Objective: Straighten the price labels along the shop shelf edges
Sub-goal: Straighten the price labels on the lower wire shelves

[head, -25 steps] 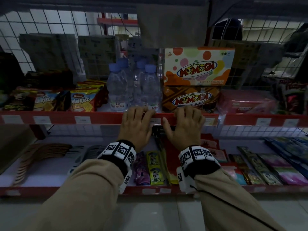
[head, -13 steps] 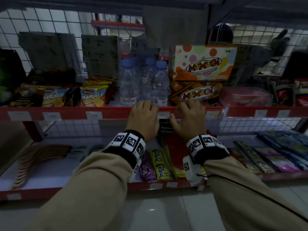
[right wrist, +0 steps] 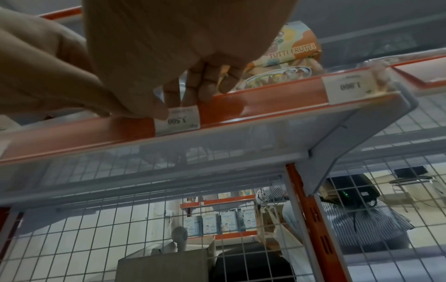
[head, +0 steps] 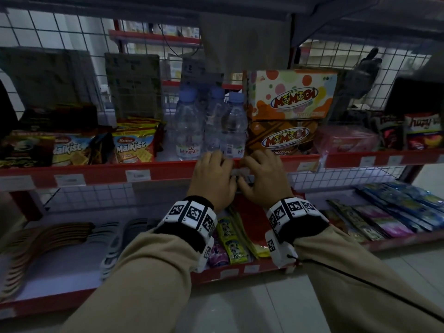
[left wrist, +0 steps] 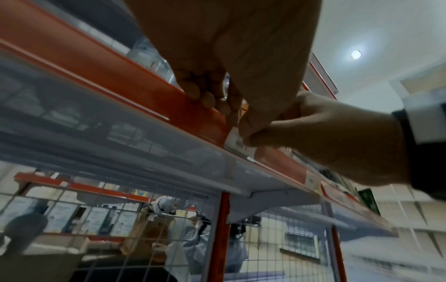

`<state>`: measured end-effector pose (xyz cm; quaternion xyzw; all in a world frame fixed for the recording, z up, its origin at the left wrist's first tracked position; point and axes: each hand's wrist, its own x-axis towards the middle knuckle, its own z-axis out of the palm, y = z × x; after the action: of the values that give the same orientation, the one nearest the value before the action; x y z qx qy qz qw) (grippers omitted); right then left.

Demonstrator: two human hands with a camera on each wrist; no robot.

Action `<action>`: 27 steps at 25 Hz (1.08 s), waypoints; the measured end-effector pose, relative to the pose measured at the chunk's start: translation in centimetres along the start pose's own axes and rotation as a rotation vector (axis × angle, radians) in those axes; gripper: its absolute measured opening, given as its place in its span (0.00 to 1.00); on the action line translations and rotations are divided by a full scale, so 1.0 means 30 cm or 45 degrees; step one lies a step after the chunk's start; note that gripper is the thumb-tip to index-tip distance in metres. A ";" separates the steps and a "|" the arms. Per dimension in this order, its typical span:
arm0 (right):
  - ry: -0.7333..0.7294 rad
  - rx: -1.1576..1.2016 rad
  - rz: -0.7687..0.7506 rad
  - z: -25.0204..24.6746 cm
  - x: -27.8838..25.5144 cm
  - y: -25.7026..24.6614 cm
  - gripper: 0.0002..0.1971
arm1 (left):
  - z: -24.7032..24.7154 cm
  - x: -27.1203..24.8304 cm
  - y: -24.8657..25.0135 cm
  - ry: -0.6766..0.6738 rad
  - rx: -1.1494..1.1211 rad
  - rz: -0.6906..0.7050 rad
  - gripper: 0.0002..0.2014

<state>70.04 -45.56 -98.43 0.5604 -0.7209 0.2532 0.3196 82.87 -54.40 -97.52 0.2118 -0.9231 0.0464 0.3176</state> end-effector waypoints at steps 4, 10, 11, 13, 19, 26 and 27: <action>-0.111 0.057 0.052 -0.007 0.021 0.009 0.13 | 0.014 0.011 0.000 0.070 -0.134 -0.035 0.12; -0.144 0.596 0.272 -0.066 0.070 0.043 0.02 | 0.027 0.008 -0.030 0.213 -0.408 -0.040 0.07; -0.103 0.709 0.334 -0.068 0.066 0.040 0.03 | 0.028 0.006 -0.037 0.221 -0.425 -0.040 0.07; 0.019 0.880 0.418 -0.065 0.054 0.028 0.05 | 0.025 0.007 -0.044 0.225 -0.456 -0.056 0.08; 0.051 1.239 0.440 -0.088 0.040 -0.013 0.14 | 0.009 0.011 -0.038 0.181 -0.510 -0.089 0.12; -0.006 0.869 0.311 -0.090 0.044 -0.039 0.05 | -0.022 0.009 -0.045 0.094 -0.428 -0.056 0.07; -0.010 0.811 0.299 -0.091 0.047 -0.037 0.06 | -0.028 0.008 -0.044 0.071 -0.416 -0.048 0.07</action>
<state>71.35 -44.76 -95.55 0.5462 -0.6664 0.4986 0.0945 83.74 -55.50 -96.76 0.1732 -0.9051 -0.1045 0.3741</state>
